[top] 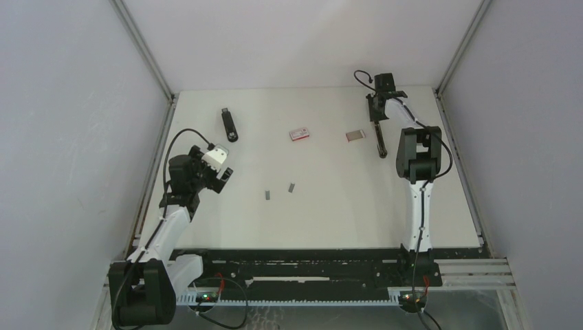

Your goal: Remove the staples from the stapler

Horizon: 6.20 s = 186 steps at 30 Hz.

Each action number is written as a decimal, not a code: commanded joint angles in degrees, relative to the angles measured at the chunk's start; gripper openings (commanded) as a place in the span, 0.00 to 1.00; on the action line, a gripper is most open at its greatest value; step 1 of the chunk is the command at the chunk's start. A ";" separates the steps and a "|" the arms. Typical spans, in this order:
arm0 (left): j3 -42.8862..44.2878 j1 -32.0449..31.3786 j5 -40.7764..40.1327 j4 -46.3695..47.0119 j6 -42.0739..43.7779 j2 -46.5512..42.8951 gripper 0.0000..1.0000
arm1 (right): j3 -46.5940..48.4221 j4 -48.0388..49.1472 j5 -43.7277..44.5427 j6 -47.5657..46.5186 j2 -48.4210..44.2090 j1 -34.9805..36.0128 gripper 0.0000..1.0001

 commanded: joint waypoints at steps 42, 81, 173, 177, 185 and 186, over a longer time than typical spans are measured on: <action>0.18 0.33 -2.45 2.40 -0.88 0.46 1.00 | 8.19 -1.66 -1.94 3.26 1.75 -1.29 0.37; 55.19 2.54 9.19 -24.12 39.63 38.02 1.00 | -20.61 -9.77 -20.76 -7.87 -30.68 16.64 0.91; 60.02 -24.68 -9.32 -32.26 22.94 51.27 0.38 | -25.24 -12.82 -32.96 -12.58 -30.61 14.95 1.00; 55.35 -28.26 -8.49 -27.93 19.29 47.66 0.39 | -27.06 -11.12 -39.53 -13.45 -30.92 13.39 1.00; 51.71 -33.80 -6.52 -23.54 9.86 45.34 0.39 | -34.51 -2.33 -52.02 -11.91 -33.30 7.99 1.00; 51.40 -34.08 -6.35 -23.02 9.02 45.16 0.39 | -34.56 -2.04 -52.44 -10.73 -32.99 7.68 1.00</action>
